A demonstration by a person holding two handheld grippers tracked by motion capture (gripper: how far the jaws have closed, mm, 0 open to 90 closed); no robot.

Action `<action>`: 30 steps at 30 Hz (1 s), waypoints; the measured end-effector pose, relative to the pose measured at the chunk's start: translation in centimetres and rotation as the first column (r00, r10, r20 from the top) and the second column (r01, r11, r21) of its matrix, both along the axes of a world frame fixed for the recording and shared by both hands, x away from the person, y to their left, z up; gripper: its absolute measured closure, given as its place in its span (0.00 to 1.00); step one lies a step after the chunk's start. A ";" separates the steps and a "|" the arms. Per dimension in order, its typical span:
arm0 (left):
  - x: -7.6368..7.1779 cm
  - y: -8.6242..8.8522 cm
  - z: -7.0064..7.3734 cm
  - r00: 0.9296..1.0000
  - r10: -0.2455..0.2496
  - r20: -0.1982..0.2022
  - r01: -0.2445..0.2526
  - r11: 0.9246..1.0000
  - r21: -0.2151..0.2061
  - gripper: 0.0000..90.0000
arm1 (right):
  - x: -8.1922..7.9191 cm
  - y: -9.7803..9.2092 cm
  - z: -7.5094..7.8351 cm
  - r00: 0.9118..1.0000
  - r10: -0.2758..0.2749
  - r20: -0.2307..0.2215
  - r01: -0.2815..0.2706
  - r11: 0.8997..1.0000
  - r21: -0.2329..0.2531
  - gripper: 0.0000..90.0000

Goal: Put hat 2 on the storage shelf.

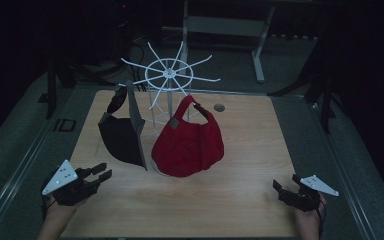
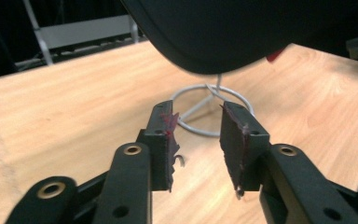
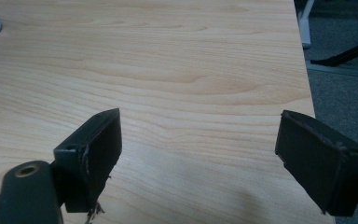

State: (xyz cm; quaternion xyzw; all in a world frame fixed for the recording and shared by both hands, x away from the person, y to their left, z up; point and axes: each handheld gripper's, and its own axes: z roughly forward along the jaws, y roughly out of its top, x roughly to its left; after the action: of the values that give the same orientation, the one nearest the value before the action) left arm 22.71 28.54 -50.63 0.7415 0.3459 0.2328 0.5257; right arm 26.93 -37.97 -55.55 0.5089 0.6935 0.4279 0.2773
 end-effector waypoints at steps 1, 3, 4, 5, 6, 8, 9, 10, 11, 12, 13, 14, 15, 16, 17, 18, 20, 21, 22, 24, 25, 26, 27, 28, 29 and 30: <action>0.0 -0.2 -0.4 1.000 -0.011 -0.009 0.011 1.000 -0.005 0.71 | 0.0 0.0 0.0 1.000 0.000 0.001 0.000 1.000 0.001 0.16; 0.0 -0.6 -1.1 1.000 -0.015 -0.021 0.015 1.000 0.010 0.69 | 0.0 0.0 0.0 1.000 0.001 0.002 -0.001 1.000 -0.001 0.16; -0.1 -0.8 -1.3 0.999 -0.017 -0.027 0.017 1.000 0.018 0.69 | 0.0 0.0 0.0 1.000 0.000 0.002 0.000 1.000 -0.003 0.16; -0.1 -0.9 -1.6 0.999 -0.020 -0.030 0.021 1.000 0.023 0.69 | 0.0 0.0 0.0 1.000 0.000 0.002 0.000 1.000 -0.002 0.16; -0.1 -1.0 -1.9 0.999 -0.020 -0.036 0.021 0.999 0.028 0.69 | 0.0 0.0 0.0 1.000 -0.003 0.003 0.003 1.000 -0.002 0.16; -0.2 -1.2 -2.3 0.999 -0.017 -0.043 0.019 0.999 0.045 0.68 | -0.1 0.0 0.0 1.000 -0.007 0.006 0.007 1.000 -0.002 0.16; -0.2 -1.3 -2.6 0.999 -0.014 -0.045 0.017 0.999 0.050 0.68 | -0.1 -0.1 0.0 1.000 -0.010 0.007 0.010 1.000 0.000 0.16; -0.3 -1.4 -2.8 0.999 -0.008 -0.044 0.011 0.998 0.066 0.68 | -0.1 -0.1 0.0 1.000 -0.014 0.010 0.014 1.000 0.000 0.16; -0.4 -1.5 -2.9 0.999 0.000 -0.040 0.003 0.997 0.076 0.68 | -0.1 -0.1 0.0 1.000 -0.014 0.010 0.014 1.000 0.000 0.16; -0.4 -1.5 -3.1 0.999 0.005 -0.045 -0.001 0.997 0.082 0.67 | -0.1 -0.1 0.0 1.000 -0.016 0.011 0.016 1.000 -0.001 0.16; -0.5 -1.6 -3.2 0.999 0.008 -0.048 -0.004 0.996 0.085 0.66 | -0.2 -0.1 0.0 1.000 -0.021 0.019 0.021 1.000 -0.005 0.16; -0.6 -1.6 -3.3 0.998 0.013 -0.053 -0.008 0.996 0.091 0.64 | -0.2 -0.1 0.0 1.000 -0.021 0.021 0.021 1.000 -0.003 0.16; -0.6 -1.7 -3.5 0.998 0.019 -0.059 -0.013 0.995 0.097 0.62 | -0.2 -0.1 0.0 1.000 -0.020 0.020 0.020 1.000 -0.005 0.16; -0.7 -1.7 -3.6 0.998 0.021 -0.061 -0.014 0.994 0.105 0.60 | -0.2 -0.1 0.0 1.000 -0.020 0.022 0.021 1.000 -0.007 0.16; -0.8 -1.8 -3.7 0.998 0.025 -0.062 -0.017 0.993 0.116 0.60 | -0.2 -0.1 0.0 1.000 -0.017 0.024 0.017 1.000 -0.003 0.16; -1.0 -1.8 -3.8 0.998 0.031 -0.062 -0.023 0.991 0.129 0.60 | -0.2 -0.2 0.0 1.000 -0.014 0.023 0.014 1.000 -0.002 0.16; -1.2 -1.7 -3.9 0.997 0.038 -0.072 -0.028 0.991 0.134 0.60 | -0.3 -0.1 0.0 1.000 -0.016 0.025 0.016 1.000 -0.010 0.16; -1.3 -1.7 -4.0 0.997 0.041 -0.071 -0.031 0.990 0.137 0.60 | -0.3 -0.1 0.0 1.000 -0.014 0.026 0.015 1.000 -0.009 0.16; -1.4 -1.7 -4.1 0.996 0.043 -0.073 -0.032 0.989 0.145 0.60 | -0.3 -0.1 0.0 1.000 -0.014 0.026 0.014 1.000 -0.009 0.16; -1.6 -1.8 -4.2 0.996 0.052 -0.069 -0.040 0.985 0.167 0.59 | -0.3 -0.1 0.0 0.999 -0.017 0.028 0.017 1.000 -0.010 0.16; -1.7 -1.8 -4.3 0.996 0.056 -0.070 -0.043 0.984 0.175 0.58 | -0.3 -0.1 0.0 0.999 -0.017 0.028 0.017 1.000 -0.007 0.16; -1.8 -1.8 -4.3 0.996 0.058 -0.069 -0.045 0.982 0.183 0.58 | -0.3 -0.1 0.0 0.999 -0.018 0.029 0.018 1.000 -0.006 0.16; -1.9 -1.8 -4.3 0.996 0.061 -0.068 -0.048 0.982 0.182 0.58 | -0.3 -0.1 0.0 0.999 -0.021 0.030 0.021 1.000 -0.006 0.16; -1.9 -1.7 -4.4 0.996 0.063 -0.070 -0.050 0.982 0.180 0.58 | -0.3 -0.1 0.0 0.999 -0.023 0.030 0.023 1.000 -0.007 0.16; -1.9 -1.6 -4.4 0.995 0.061 -0.081 -0.047 0.985 0.168 0.58 | -0.3 -0.2 0.0 0.999 -0.024 0.031 0.024 1.000 -0.008 0.16; -1.9 -1.6 -4.4 0.995 0.062 -0.084 -0.047 0.985 0.164 0.58 | -0.3 -0.1 0.0 0.999 -0.026 0.030 0.026 1.000 -0.008 0.16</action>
State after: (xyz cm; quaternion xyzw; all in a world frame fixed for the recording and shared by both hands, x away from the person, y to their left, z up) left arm 20.78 26.98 -55.08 0.7815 0.3690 0.2414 0.4414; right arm 26.64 -38.11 -55.53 0.5104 0.6843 0.4290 0.2954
